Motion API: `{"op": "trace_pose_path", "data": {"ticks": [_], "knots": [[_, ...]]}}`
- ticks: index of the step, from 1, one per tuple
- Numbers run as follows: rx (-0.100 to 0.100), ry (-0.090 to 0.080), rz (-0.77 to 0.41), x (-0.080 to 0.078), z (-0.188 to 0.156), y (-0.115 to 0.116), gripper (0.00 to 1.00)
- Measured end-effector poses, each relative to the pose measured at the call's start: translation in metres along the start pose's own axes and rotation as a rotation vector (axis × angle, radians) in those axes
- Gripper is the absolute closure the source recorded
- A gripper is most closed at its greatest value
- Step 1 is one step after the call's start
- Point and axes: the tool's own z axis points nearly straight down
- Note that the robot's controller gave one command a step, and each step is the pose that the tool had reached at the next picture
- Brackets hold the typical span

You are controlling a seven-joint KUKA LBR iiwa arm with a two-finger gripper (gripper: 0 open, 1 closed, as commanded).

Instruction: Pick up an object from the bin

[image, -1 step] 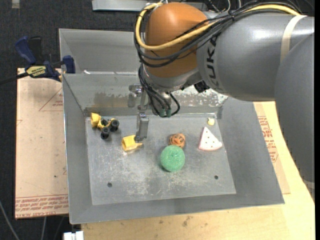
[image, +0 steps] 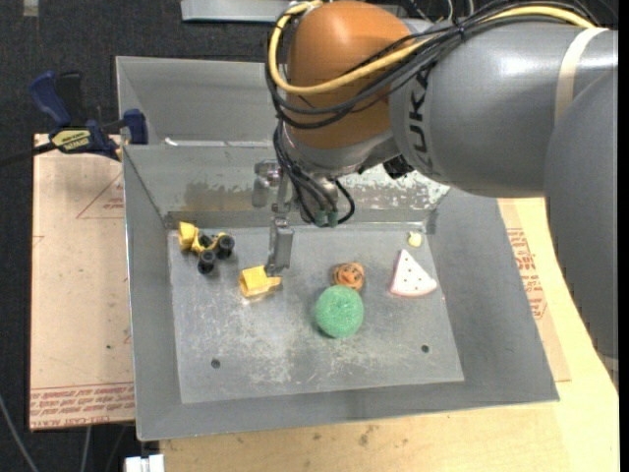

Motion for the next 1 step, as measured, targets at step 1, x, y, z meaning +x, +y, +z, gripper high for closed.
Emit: {"op": "trace_pose_path", "data": {"ticks": [1], "knots": [[-0.001, -0.004, 0.028, 0.0449, 0.0541, -0.0258, 0.00]]}}
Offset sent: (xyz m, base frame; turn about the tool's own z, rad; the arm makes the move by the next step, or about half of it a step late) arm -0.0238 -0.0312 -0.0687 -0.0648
